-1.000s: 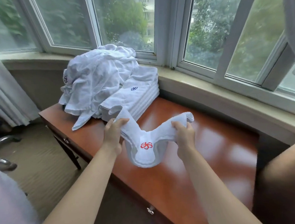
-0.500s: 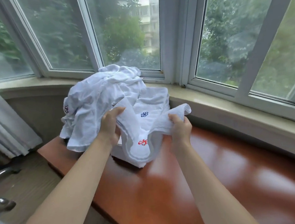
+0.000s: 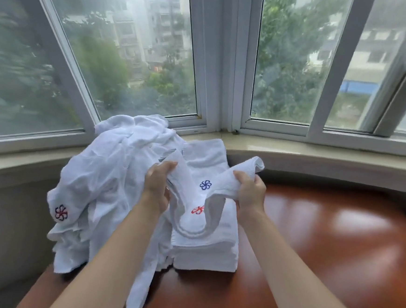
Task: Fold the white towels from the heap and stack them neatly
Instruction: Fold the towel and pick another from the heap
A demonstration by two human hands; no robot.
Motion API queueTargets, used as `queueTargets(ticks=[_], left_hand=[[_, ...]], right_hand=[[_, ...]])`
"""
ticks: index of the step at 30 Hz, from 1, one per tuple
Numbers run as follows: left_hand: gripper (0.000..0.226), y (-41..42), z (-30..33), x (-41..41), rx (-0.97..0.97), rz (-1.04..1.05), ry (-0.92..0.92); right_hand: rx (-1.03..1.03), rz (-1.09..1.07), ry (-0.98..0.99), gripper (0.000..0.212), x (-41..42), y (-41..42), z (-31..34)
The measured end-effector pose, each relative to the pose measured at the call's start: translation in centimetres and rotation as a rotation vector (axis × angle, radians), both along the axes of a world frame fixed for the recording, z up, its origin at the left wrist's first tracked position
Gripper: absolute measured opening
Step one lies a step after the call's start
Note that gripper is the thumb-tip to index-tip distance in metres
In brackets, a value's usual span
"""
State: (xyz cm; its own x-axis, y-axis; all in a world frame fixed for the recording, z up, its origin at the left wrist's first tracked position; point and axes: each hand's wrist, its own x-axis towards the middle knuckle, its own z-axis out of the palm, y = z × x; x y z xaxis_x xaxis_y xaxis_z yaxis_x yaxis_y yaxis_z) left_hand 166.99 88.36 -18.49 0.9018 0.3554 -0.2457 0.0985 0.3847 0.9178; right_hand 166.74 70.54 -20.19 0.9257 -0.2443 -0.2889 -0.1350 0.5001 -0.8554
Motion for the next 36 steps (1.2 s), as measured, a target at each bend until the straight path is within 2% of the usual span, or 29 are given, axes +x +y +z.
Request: queueTargets(ticks=[3, 6, 13, 17, 21, 24, 26, 28, 32, 34, 36], left_hand=[[0.018, 0.5, 0.1, 1.2, 0.000, -0.049, -0.002], [0.013, 0.6, 0.3, 2.2, 0.052, -0.055, -0.019], [0.019, 1.6, -0.5, 3.9, 0.109, -0.102, -0.009], [0.025, 4.3, -1.5, 5.6, 0.178, -0.123, 0.019], [0.019, 8.4, -2.5, 6.9, 0.179, -0.248, 0.017], [0.020, 10.9, -3.5, 7.9, 0.211, -0.347, 0.030], [0.018, 11.7, -3.6, 8.6, 0.217, -0.407, 0.032], [0.019, 12.0, -3.5, 9.4, 0.256, -0.440, 0.049], [0.018, 11.7, -3.1, 11.6, 0.293, -0.505, 0.111], [0.017, 11.0, -2.8, 13.1, 0.302, -0.557, 0.142], [0.017, 10.0, -1.4, 15.2, 0.312, -0.606, 0.098]], right_hand=[[0.000, -0.046, 0.004, 0.006, 0.4, 0.6, 0.0], [0.014, -0.050, 0.007, 0.006, 1.2, 0.9, 0.0], [0.007, -0.136, 0.023, 0.004, 1.6, 3.0, -0.2], [-0.043, -0.267, 0.062, 0.005, 1.9, 6.4, -0.8], [-0.067, -0.431, 0.112, 0.021, 1.7, 12.1, -1.1], [-0.086, -0.566, 0.117, 0.011, 0.7, 16.0, -1.2], [-0.097, -0.656, 0.121, 0.015, -0.3, 17.8, -1.2], [-0.127, -0.743, 0.152, 0.022, -1.2, 18.7, -0.9], [-0.150, -0.886, 0.191, 0.019, -1.3, 18.6, 0.0], [-0.144, -0.901, 0.171, 0.019, -0.6, 18.5, 0.4], [-0.127, -0.878, 0.110, 0.018, 0.5, 18.7, 1.0]])
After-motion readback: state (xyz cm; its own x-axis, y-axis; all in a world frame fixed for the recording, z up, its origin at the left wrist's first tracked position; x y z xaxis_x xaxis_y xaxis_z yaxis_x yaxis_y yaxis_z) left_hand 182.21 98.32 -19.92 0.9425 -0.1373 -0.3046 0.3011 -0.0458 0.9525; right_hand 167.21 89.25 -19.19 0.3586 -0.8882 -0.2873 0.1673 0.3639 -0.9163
